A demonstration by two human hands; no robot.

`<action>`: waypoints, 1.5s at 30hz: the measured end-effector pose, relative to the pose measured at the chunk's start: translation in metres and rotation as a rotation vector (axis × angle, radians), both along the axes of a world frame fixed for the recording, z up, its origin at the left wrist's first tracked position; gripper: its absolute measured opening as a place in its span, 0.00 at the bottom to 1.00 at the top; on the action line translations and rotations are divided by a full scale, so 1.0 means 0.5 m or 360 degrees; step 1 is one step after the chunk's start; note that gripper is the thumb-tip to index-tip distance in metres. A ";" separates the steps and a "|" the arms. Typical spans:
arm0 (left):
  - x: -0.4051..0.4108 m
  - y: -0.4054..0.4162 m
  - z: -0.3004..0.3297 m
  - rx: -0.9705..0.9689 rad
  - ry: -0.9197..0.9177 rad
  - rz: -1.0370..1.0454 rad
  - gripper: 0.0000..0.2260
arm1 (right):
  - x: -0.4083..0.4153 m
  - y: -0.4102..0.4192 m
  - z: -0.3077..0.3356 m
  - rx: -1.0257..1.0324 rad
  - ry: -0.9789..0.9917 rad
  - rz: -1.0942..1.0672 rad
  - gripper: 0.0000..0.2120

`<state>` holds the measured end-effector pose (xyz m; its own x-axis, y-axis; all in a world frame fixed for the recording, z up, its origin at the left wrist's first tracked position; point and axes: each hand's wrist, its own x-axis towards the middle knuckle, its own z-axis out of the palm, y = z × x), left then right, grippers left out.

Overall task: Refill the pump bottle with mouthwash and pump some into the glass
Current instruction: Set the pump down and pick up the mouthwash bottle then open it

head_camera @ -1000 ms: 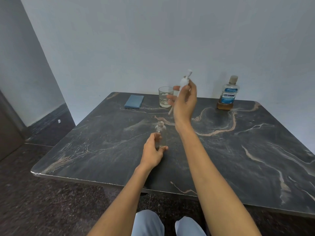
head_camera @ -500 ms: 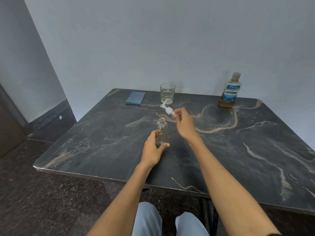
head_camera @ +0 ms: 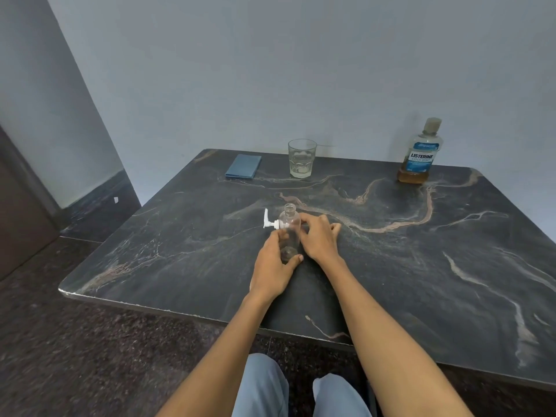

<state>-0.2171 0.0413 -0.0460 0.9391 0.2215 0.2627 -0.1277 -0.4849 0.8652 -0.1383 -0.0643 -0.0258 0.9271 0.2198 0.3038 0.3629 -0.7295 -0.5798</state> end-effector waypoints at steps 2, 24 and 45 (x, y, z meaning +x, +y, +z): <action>-0.001 0.000 0.002 -0.0001 0.0008 0.0004 0.23 | 0.004 -0.001 -0.002 -0.0006 0.0038 0.0007 0.10; 0.000 -0.001 0.005 -0.0009 0.0012 0.0005 0.25 | 0.003 -0.002 -0.009 -0.0122 -0.0064 0.0006 0.09; -0.027 -0.006 0.030 -0.0312 -0.0110 0.0147 0.35 | -0.065 -0.075 0.009 0.0725 0.0059 -0.0081 0.14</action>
<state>-0.2306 0.0384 -0.0311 0.8937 0.3590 0.2691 -0.1527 -0.3206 0.9348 -0.1706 -0.1017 -0.0214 0.9453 0.0254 0.3253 0.3062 -0.4136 -0.8574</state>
